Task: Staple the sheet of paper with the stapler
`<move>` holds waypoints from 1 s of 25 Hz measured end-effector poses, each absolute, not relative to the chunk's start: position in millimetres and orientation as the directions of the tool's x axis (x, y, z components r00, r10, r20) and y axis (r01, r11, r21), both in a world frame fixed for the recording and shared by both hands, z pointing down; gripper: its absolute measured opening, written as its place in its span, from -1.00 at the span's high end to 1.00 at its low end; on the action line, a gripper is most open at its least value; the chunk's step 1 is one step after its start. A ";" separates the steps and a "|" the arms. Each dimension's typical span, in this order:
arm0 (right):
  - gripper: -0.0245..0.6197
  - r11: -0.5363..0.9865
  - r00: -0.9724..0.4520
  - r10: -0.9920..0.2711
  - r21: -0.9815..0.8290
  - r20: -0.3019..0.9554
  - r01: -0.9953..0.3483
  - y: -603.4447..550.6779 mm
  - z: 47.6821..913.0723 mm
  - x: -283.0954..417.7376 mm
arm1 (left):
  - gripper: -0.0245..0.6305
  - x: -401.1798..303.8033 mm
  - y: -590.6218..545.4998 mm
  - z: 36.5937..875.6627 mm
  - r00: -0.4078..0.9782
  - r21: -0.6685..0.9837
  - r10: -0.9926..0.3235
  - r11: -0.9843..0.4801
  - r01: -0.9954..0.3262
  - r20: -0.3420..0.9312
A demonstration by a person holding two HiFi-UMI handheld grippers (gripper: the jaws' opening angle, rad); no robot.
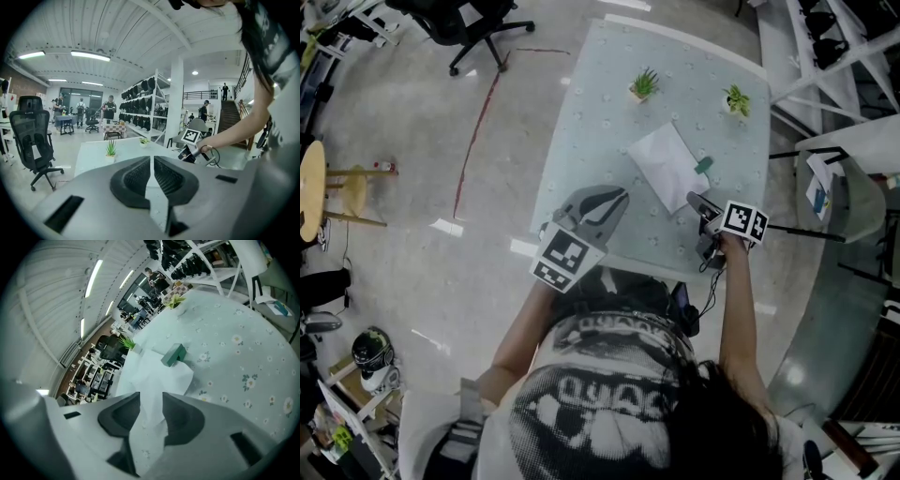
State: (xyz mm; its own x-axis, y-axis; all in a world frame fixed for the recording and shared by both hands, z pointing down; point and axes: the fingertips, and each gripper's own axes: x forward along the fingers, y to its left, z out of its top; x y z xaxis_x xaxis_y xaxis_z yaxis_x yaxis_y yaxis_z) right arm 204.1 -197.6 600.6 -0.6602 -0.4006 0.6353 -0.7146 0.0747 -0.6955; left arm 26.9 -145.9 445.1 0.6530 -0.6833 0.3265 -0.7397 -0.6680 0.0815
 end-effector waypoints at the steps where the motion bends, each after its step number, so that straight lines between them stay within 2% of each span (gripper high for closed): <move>1: 0.45 0.094 -0.656 -0.401 -0.684 0.639 -0.723 -199.4 599.0 205.1 | 0.86 28.4 -145.9 445.4 0.655 0.082 -0.682 -0.669 -0.738 0.327; 8: 0.58 0.306 -0.635 -0.412 -0.557 0.653 -0.772 -219.4 583.1 214.7 | 0.86 48.7 -146.0 446.9 0.676 0.092 -0.664 -0.688 -0.720 0.320; 15: 0.80 0.601 -0.562 -0.355 -0.279 0.747 -0.749 -247.7 578.6 233.0 | 0.86 79.8 -149.5 450.0 0.700 0.103 -0.641 -0.710 -0.696 0.316; 18: 0.90 0.752 -0.534 -0.305 -0.145 0.788 -0.643 -257.1 578.3 233.0 | 0.86 91.6 -151.0 452.8 0.703 0.110 -0.636 -0.712 -0.694 0.317; 21: 0.90 0.881 -0.512 -0.253 -0.022 0.821 -0.472 -264.9 576.6 228.0 | 0.86 102.1 -152.6 456.8 0.702 0.118 -0.636 -0.708 -0.696 0.322; 25: 0.90 0.967 -0.468 -0.192 0.086 0.863 -0.240 -273.5 581.8 220.2 | 0.86 110.8 -155.1 463.5 0.688 0.129 -0.645 -0.692 -0.711 0.332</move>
State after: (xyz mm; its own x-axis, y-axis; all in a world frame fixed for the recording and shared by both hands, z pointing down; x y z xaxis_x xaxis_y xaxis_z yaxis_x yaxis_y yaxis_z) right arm 220.2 -273.5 581.8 -0.4677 -0.1921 0.8627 -0.2395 0.9671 0.0855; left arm 110.8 -155.1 463.5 0.6881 -0.6450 0.3323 -0.7106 -0.6917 0.1289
